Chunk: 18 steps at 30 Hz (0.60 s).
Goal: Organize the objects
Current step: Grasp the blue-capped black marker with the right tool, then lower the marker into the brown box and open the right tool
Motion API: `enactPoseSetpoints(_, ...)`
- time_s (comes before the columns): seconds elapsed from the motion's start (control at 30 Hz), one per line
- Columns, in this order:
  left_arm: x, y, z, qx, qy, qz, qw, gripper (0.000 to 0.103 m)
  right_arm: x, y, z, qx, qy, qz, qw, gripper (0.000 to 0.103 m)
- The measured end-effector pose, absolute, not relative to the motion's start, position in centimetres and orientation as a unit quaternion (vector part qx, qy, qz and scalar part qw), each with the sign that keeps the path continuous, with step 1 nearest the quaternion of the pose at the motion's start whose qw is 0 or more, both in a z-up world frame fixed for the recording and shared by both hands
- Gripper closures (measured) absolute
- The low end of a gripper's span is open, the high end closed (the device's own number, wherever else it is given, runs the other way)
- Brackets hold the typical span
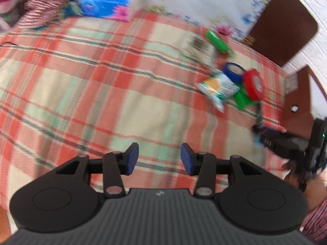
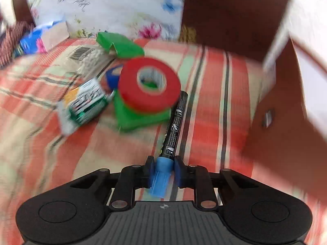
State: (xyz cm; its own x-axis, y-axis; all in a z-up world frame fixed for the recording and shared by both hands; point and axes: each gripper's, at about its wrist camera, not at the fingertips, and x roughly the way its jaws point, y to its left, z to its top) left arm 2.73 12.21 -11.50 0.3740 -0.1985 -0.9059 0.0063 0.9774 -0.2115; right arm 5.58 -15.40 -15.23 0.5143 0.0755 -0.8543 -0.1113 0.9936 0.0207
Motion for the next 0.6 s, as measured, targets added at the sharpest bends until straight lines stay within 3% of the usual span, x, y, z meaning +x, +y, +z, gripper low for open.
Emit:
enactPoseSetpoints(0.07,3.4,10.5,-11.1,-0.097,0.559,-0.091,0.818,0.055,3.8,-16.9,-13.8,0.046,0.498,0.066,0.864,0.083)
enactPoseSetpoints(0.23,5.5,3.6,-9.0,-0.146,0.557,-0.198,0.793,0.055,-0.5,-18.8,-8.7,0.085,0.435,0.104,0.890,0.085)
enactPoseSetpoints(0.27,5.7,1.7,-8.5,-0.141,0.554,-0.218,0.791,0.053,-0.9,-19.3,-7.8,0.092,0.423,0.107,0.895,0.085)
enactPoseSetpoints(0.33,6.1,-1.8,-7.7,-0.123,0.555,-0.237,0.788,0.037,-1.6,-20.6,-6.5,0.107,0.402,0.106,0.903,0.085)
enactPoseSetpoints(0.37,6.2,-3.3,-7.6,-0.123,0.559,-0.242,0.783,0.035,-1.8,-21.4,-6.0,0.112,0.394,0.103,0.907,0.085)
enactPoseSetpoints(0.6,6.9,-8.3,-9.6,-0.281,0.613,-0.265,0.690,0.035,-3.0,-28.0,-2.5,0.104,0.325,0.079,0.937,0.085)
